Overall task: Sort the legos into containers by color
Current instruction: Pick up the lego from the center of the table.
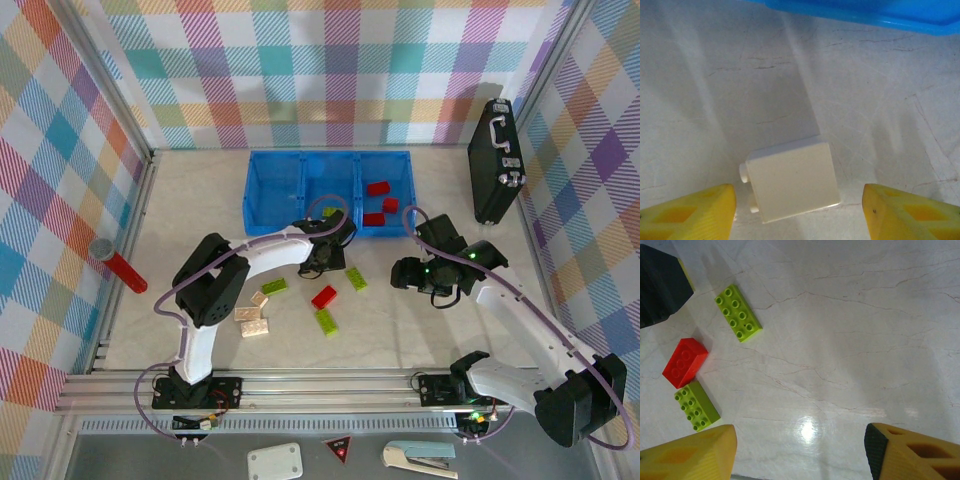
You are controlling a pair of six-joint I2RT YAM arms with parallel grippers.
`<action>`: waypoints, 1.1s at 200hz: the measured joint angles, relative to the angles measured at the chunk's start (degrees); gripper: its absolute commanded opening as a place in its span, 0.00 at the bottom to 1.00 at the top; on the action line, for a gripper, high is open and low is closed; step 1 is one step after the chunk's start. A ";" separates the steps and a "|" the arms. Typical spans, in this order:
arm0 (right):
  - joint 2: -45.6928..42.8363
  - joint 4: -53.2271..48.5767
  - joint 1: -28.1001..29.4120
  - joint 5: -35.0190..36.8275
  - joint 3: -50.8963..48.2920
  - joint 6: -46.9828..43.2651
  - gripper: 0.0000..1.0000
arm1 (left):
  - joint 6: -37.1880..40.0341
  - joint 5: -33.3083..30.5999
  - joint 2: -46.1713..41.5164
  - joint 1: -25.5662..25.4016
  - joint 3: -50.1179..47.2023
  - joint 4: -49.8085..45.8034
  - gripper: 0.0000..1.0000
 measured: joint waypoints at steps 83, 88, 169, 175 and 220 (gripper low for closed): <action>0.00 -0.02 0.00 0.02 -0.42 -0.09 0.69 | -0.35 -1.18 2.32 -0.04 1.53 -0.24 0.56; 0.00 -0.02 0.00 0.02 -0.42 -0.09 0.69 | -0.33 -1.27 2.32 -0.04 1.53 -0.24 0.56; 0.00 -0.02 0.00 -0.37 -0.42 -0.09 0.69 | -0.33 -1.51 2.32 -0.04 1.53 -0.68 0.53; 0.00 -0.02 0.00 -0.39 -0.42 -0.09 0.69 | -0.31 -1.51 2.32 -0.04 1.53 -0.68 0.52; -0.02 -0.02 0.00 -0.39 -0.52 -0.07 0.69 | -0.31 -1.49 2.32 -0.04 1.53 -0.68 0.52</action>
